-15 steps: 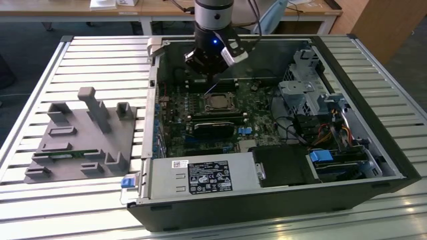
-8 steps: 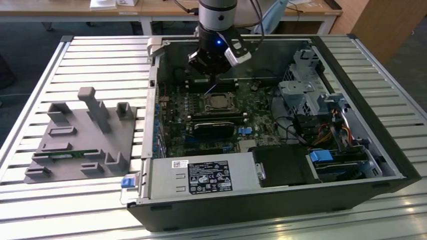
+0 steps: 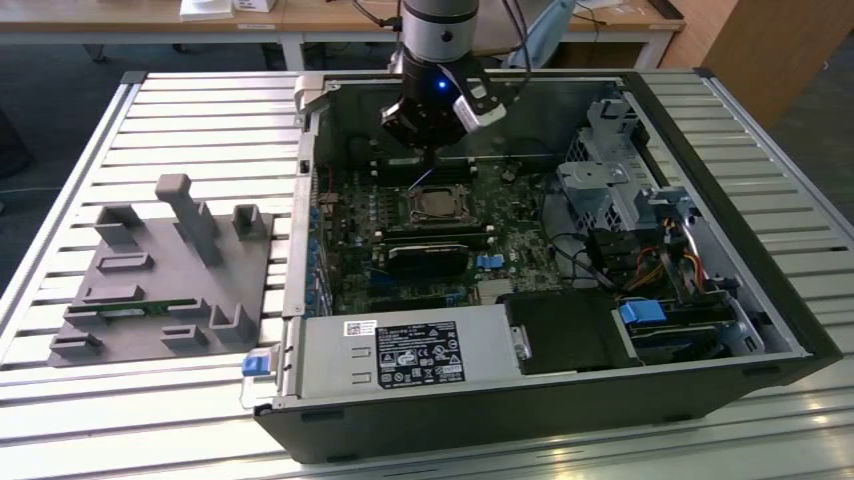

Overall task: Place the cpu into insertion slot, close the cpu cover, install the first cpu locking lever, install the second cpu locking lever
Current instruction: 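Install the first cpu locking lever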

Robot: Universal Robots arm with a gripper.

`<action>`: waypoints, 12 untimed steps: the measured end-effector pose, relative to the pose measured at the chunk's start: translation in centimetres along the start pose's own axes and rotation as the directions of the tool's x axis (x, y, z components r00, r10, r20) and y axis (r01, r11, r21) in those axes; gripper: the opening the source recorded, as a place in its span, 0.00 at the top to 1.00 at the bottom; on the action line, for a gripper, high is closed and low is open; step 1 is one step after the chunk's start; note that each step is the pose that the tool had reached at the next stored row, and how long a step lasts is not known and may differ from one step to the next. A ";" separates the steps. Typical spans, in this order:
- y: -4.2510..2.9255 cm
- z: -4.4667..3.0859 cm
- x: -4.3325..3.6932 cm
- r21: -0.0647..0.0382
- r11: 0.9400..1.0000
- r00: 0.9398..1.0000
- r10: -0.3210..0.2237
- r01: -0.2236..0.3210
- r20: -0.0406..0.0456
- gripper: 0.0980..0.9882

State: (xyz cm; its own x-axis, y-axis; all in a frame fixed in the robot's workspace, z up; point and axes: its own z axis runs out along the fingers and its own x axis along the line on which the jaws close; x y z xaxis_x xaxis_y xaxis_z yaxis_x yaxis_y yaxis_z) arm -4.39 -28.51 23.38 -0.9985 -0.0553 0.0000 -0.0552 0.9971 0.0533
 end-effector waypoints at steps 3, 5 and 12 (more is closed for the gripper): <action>-0.02 0.13 -0.25 0.000 1.000 1.000 0.000 0.000 0.000 0.99; -0.04 0.26 -0.47 0.000 1.000 1.000 0.000 0.000 0.000 0.99; -0.10 0.82 -1.12 0.000 1.000 1.000 0.000 0.000 0.000 0.99</action>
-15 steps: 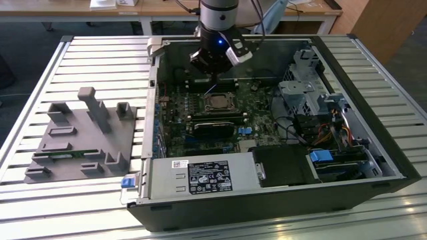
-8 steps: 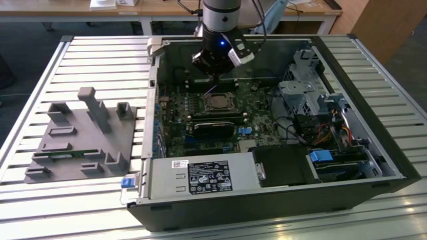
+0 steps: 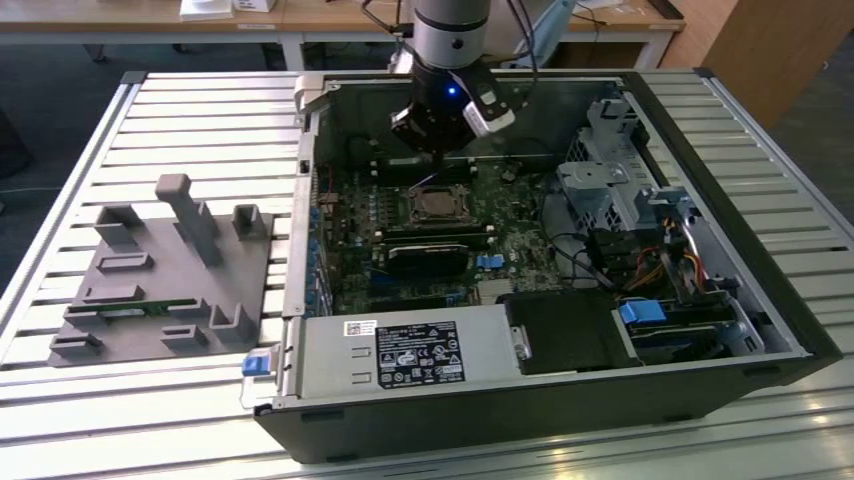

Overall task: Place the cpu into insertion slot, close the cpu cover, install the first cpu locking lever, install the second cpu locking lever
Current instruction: 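Install the first cpu locking lever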

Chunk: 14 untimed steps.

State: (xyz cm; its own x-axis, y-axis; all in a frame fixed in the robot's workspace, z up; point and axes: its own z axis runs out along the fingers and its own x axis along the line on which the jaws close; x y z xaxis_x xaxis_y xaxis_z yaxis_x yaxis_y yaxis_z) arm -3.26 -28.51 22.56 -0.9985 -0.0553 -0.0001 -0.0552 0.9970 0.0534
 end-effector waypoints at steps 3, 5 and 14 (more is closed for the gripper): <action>-0.02 0.25 -0.26 0.000 1.000 1.000 0.000 0.000 0.000 0.99; -0.02 0.40 -0.44 0.000 1.000 1.000 0.000 0.000 0.000 0.99; 0.07 0.93 -1.31 0.000 1.000 1.000 0.000 0.000 0.000 0.99</action>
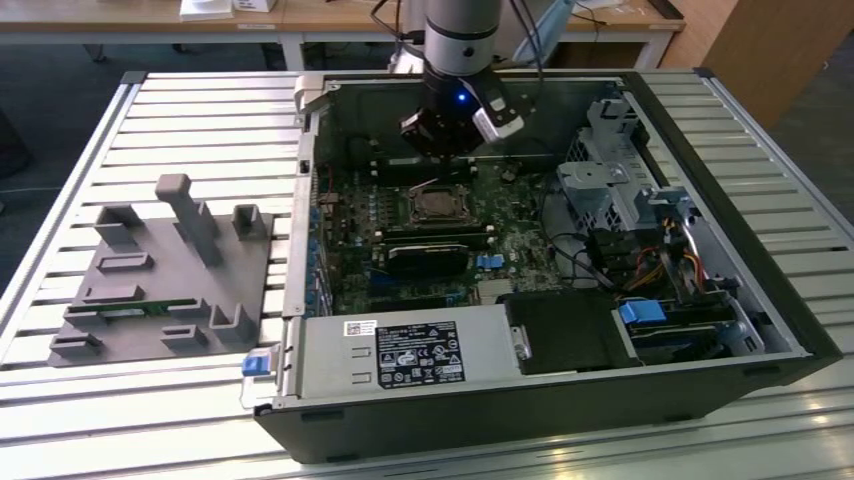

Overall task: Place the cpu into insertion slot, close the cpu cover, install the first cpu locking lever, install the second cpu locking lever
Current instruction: 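Install the first cpu locking lever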

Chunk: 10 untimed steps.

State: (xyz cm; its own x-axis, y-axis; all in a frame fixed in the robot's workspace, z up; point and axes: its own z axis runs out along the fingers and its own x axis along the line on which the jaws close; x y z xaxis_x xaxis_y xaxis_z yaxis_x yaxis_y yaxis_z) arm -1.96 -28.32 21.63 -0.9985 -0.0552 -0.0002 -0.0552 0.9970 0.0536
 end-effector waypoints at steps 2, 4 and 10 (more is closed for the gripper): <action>0.04 0.10 -0.14 0.000 1.000 1.000 0.000 0.000 0.000 0.99; 0.08 0.24 -0.24 0.000 1.000 1.000 0.000 0.000 0.000 0.99; 0.12 0.85 -0.51 0.000 1.000 1.000 0.000 0.000 0.000 0.99</action>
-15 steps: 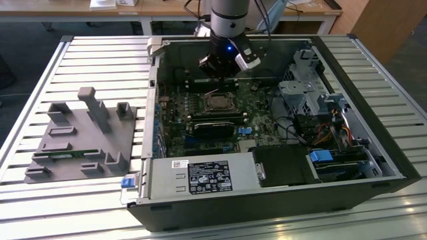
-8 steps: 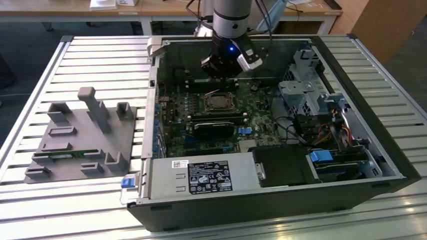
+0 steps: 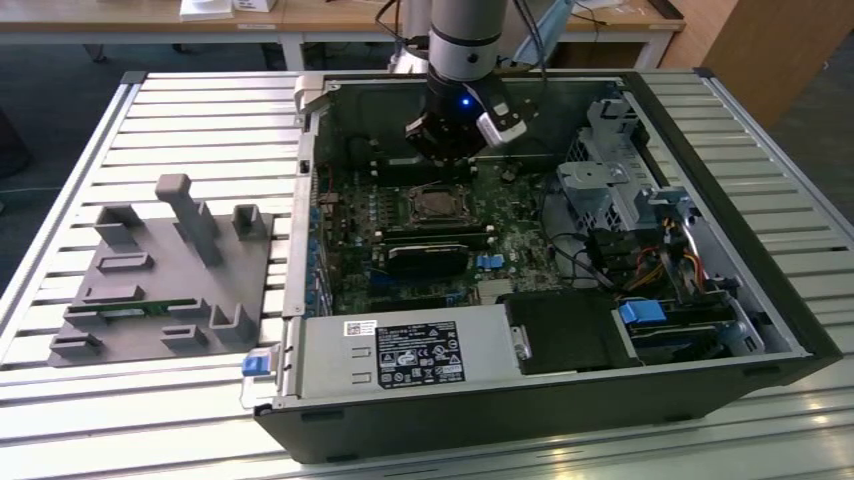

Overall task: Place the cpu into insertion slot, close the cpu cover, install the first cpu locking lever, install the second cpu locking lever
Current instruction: 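Install the first cpu locking lever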

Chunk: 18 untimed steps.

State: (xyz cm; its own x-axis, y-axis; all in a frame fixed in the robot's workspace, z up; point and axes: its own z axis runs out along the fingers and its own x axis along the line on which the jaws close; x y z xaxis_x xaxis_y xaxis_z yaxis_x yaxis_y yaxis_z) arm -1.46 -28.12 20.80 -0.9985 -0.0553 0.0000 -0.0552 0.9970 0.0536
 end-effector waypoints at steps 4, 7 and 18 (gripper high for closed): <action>-0.01 0.41 -0.05 0.000 1.000 1.000 0.000 0.000 0.000 0.99; -0.01 0.59 -0.06 0.000 1.000 1.000 0.000 0.000 0.000 0.99; -0.01 0.58 -0.07 0.000 1.000 1.000 0.000 0.000 0.000 0.99</action>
State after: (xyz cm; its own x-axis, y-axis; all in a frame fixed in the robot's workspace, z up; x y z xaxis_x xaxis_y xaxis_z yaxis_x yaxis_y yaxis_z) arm -1.39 -28.10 20.21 -0.9985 -0.0552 0.0001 -0.0551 0.9971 0.0533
